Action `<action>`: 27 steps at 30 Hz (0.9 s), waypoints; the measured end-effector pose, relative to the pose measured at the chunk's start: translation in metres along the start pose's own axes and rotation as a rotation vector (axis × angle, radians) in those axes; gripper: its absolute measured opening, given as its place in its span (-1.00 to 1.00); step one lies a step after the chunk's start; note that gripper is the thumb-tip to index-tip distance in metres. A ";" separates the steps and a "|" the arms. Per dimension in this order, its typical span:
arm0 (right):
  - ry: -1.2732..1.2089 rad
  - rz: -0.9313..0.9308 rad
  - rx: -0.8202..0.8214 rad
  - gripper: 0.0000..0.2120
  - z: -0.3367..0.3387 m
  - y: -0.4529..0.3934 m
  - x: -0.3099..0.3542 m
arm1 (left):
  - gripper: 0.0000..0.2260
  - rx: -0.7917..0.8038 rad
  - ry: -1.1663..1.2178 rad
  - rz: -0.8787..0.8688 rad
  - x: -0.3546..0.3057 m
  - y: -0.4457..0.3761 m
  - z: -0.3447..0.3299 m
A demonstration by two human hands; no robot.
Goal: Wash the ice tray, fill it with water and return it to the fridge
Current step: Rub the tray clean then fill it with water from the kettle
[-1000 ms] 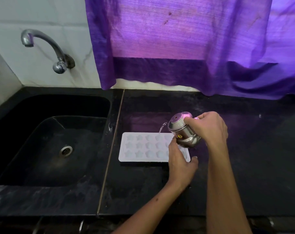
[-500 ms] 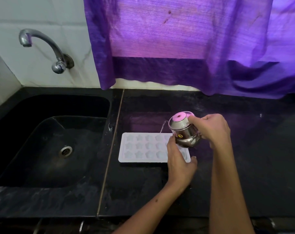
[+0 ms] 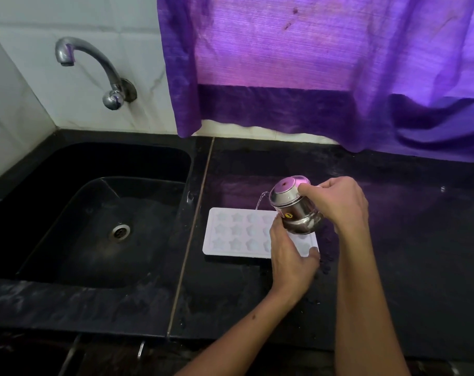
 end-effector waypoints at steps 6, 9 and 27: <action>0.035 -0.001 -0.001 -0.79 -0.003 -0.001 0.004 | -0.26 0.004 -0.004 0.009 0.001 -0.001 0.002; 0.043 -0.002 -0.002 -0.80 -0.004 -0.001 0.004 | -0.27 0.004 0.000 0.022 0.002 -0.001 0.002; -0.046 -0.030 0.011 -0.76 -0.005 0.000 0.000 | -0.26 -0.010 -0.009 -0.007 -0.003 0.001 0.005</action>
Point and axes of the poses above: each hand's wrist, its own y-axis away from the middle knuckle, its own z-axis out of the back of the hand, x = y × z, the point moved 5 cm from there along -y, towards the middle knuckle, and after that the axes turned 8 degrees about y, right-handed, at the moved point
